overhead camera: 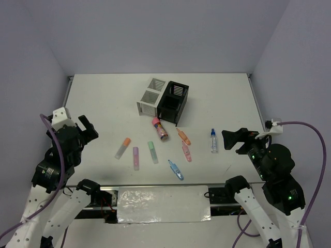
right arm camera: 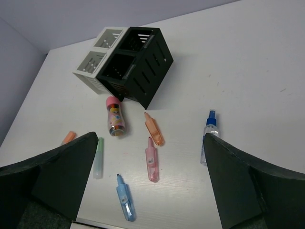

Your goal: Sort the stationery into containers

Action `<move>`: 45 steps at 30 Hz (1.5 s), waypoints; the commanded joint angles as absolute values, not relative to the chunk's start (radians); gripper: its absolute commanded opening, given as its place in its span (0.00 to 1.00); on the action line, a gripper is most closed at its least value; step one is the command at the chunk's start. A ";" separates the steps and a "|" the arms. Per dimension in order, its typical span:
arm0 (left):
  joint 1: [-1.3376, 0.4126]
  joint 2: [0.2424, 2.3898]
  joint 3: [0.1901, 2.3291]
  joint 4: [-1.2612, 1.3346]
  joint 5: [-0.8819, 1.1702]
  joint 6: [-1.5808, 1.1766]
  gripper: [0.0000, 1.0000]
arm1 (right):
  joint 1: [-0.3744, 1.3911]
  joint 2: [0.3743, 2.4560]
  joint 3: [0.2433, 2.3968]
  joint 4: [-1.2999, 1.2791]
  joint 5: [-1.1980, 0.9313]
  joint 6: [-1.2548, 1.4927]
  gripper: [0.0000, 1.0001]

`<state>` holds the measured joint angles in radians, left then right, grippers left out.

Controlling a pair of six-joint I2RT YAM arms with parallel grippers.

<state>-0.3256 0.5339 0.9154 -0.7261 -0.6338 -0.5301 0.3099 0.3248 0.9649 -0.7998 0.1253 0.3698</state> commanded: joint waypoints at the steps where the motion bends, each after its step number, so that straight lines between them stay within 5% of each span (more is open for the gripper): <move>1: -0.321 0.538 0.913 -0.692 -0.652 -0.551 0.99 | 0.311 0.328 0.971 -0.747 0.127 0.376 1.00; 14: -0.322 0.974 0.948 -0.787 -0.368 -0.687 0.99 | 0.313 0.460 0.940 -0.683 -0.163 0.291 1.00; 32: -0.328 1.305 0.692 -0.403 -0.210 -0.684 0.97 | 0.313 0.515 0.765 -0.483 -0.406 0.344 1.00; 36: -0.330 1.364 0.690 -0.390 -0.206 -0.689 0.89 | 0.313 0.522 0.772 -0.485 -0.407 0.348 1.00; 40: -0.339 1.393 0.683 -0.403 -0.238 -0.704 0.69 | 0.313 0.512 0.785 -0.491 -0.403 0.354 1.00; 45: -0.371 1.396 0.666 -0.425 -0.279 -0.759 0.66 | 0.313 0.506 0.787 -0.494 -0.400 0.359 1.00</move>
